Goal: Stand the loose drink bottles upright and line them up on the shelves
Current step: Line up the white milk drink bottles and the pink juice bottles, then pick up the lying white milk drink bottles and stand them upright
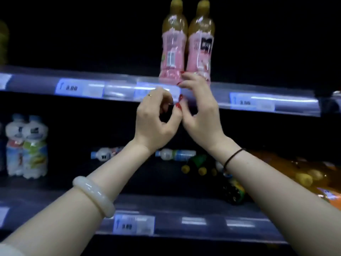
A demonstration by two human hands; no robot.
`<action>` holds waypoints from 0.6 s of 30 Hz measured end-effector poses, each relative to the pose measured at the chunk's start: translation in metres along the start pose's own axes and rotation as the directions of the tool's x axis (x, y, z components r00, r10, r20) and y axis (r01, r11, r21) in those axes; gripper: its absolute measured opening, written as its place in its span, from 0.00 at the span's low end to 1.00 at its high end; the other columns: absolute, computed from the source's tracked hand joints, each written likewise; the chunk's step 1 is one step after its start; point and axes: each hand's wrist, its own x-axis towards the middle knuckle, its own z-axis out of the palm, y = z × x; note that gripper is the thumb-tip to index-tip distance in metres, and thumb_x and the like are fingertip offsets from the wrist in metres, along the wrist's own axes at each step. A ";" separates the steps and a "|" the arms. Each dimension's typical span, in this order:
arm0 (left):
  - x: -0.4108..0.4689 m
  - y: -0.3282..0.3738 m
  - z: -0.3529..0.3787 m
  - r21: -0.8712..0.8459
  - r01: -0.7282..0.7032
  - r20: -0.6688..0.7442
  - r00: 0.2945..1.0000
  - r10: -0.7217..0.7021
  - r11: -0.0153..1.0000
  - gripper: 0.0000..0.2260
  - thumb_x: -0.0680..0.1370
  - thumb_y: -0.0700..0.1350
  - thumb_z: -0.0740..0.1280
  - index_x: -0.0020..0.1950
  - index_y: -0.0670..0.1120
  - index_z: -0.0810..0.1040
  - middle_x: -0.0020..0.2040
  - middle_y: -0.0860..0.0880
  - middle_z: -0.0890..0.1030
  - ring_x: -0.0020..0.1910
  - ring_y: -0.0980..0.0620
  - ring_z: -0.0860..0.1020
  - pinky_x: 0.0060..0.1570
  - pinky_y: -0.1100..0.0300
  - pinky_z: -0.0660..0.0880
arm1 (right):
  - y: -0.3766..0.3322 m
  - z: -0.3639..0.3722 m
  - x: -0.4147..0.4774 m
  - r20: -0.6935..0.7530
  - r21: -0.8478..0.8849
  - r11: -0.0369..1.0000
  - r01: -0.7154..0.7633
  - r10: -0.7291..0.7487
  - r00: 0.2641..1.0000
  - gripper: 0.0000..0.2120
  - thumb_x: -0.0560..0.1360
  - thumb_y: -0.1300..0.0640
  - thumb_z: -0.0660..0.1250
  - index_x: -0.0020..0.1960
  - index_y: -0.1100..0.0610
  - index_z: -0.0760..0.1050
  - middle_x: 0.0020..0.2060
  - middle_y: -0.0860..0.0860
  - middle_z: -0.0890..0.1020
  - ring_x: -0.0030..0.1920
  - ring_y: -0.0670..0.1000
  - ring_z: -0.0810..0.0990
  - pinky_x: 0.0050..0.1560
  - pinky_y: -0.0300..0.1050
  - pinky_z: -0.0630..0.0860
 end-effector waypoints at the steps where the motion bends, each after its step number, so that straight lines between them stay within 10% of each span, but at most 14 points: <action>1: -0.015 -0.005 -0.004 0.019 -0.005 0.044 0.999 0.004 1.000 0.07 0.72 0.42 0.62 0.39 0.37 0.72 0.31 0.46 0.71 0.31 0.52 0.67 0.34 0.61 0.65 | -0.002 0.008 -0.015 0.052 0.000 0.999 0.036 -0.036 0.998 0.11 0.73 0.71 0.63 0.55 0.68 0.76 0.61 0.63 0.76 0.64 0.59 0.74 0.66 0.52 0.70; 5: -0.060 -0.049 -0.027 0.110 0.208 0.244 0.942 -0.230 0.972 0.10 0.71 0.45 0.58 0.42 0.39 0.73 0.35 0.48 0.73 0.34 0.51 0.70 0.37 0.57 0.68 | -0.012 0.041 -0.058 0.116 0.006 0.998 0.062 -0.062 0.991 0.11 0.72 0.72 0.62 0.53 0.69 0.77 0.67 0.67 0.69 0.70 0.62 0.67 0.71 0.51 0.65; 8: -0.073 -0.095 -0.040 0.243 0.475 0.308 0.789 -0.531 0.846 0.06 0.73 0.44 0.61 0.48 0.45 0.73 0.41 0.48 0.77 0.40 0.49 0.75 0.42 0.59 0.75 | -0.008 0.068 -0.064 0.049 -0.041 0.992 0.115 -0.113 0.992 0.15 0.70 0.73 0.61 0.55 0.69 0.76 0.66 0.68 0.70 0.71 0.63 0.63 0.72 0.51 0.61; 12: -0.083 -0.160 -0.057 0.451 0.546 0.429 0.561 -0.708 0.706 0.11 0.75 0.40 0.64 0.57 0.43 0.74 0.49 0.45 0.78 0.49 0.47 0.77 0.48 0.57 0.74 | 0.022 0.113 -0.092 0.365 -0.176 0.962 0.210 -0.134 0.921 0.16 0.69 0.65 0.57 0.53 0.64 0.77 0.62 0.63 0.77 0.66 0.59 0.70 0.68 0.53 0.65; 15: -0.085 -0.196 -0.067 0.562 0.471 0.531 0.425 -0.733 0.680 0.12 0.76 0.45 0.66 0.58 0.42 0.74 0.51 0.45 0.77 0.47 0.48 0.76 0.43 0.61 0.69 | 0.042 0.134 -0.104 0.532 -0.442 0.897 0.019 0.245 0.810 0.13 0.70 0.60 0.57 0.48 0.61 0.77 0.50 0.58 0.80 0.53 0.61 0.79 0.53 0.51 0.74; 18: -0.086 -0.217 -0.054 0.561 0.425 0.633 0.333 -0.699 0.710 0.11 0.75 0.45 0.67 0.56 0.46 0.74 0.50 0.47 0.78 0.50 0.48 0.78 0.44 0.60 0.73 | 0.071 0.137 -0.117 0.442 -0.836 0.538 -0.107 0.776 0.449 0.19 0.74 0.53 0.63 0.63 0.57 0.70 0.61 0.56 0.73 0.61 0.59 0.72 0.58 0.51 0.69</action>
